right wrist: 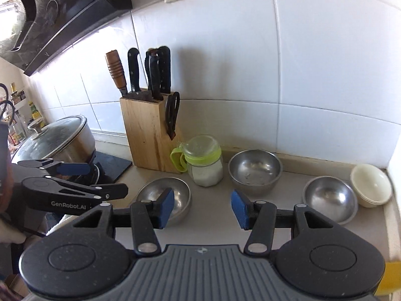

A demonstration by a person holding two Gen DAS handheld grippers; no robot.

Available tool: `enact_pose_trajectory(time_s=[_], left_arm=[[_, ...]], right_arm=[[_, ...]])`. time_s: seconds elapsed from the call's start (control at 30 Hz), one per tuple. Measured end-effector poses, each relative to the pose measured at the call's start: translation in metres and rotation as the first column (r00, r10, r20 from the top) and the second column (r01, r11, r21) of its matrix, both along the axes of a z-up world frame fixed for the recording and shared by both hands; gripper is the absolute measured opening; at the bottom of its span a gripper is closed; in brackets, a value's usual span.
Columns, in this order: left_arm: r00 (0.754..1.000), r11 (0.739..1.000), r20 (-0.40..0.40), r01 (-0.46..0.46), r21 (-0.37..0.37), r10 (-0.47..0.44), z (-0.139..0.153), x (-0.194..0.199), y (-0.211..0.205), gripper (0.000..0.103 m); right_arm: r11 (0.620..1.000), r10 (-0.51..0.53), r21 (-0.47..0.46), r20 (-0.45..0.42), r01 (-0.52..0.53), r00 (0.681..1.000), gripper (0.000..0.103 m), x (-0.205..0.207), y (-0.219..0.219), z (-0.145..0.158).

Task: Organize plates and bowls
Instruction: 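Move the left gripper to the large steel bowl beside the glass jar, then close the left gripper on the rim of the steel bowl, then lift the steel bowl with the left gripper off the counter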

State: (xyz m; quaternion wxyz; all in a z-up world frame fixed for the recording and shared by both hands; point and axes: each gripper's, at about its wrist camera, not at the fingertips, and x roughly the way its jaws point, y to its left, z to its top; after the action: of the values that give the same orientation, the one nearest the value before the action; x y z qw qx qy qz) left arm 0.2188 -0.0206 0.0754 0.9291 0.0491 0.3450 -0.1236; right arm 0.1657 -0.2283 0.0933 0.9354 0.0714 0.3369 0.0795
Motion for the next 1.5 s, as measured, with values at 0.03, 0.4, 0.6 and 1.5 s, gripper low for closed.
enact_pose_trajectory(time_s=[0.03, 0.4, 0.6, 1.5], left_arm=[[1.000, 1.000, -0.005, -0.009, 0.003, 0.009, -0.003, 0.005, 0.000, 0.100], [0.976, 0.995, -0.194, -0.089, 0.037, 0.094, -0.084, 0.062, 0.002, 0.080], [0.970, 0.993, -0.213, -0.111, 0.044, 0.117, -0.102, 0.076, 0.004, 0.070], [0.962, 0.997, -0.262, 0.068, -0.029, -0.073, -0.102, 0.046, -0.042, 0.047]], right_arm=[[1.000, 0.002, 0.012, -0.015, -0.002, 1.000, 0.053, 0.008, 0.001, -0.004], [0.994, 0.029, 0.110, -0.233, -0.004, 0.972, 0.052, 0.093, 0.018, -0.089], [0.993, 0.049, 0.121, -0.299, -0.013, 0.953, 0.035, 0.121, 0.025, -0.118], [0.984, 0.000, 0.167, -0.341, 0.061, 0.940, 0.024, 0.070, -0.014, -0.112]])
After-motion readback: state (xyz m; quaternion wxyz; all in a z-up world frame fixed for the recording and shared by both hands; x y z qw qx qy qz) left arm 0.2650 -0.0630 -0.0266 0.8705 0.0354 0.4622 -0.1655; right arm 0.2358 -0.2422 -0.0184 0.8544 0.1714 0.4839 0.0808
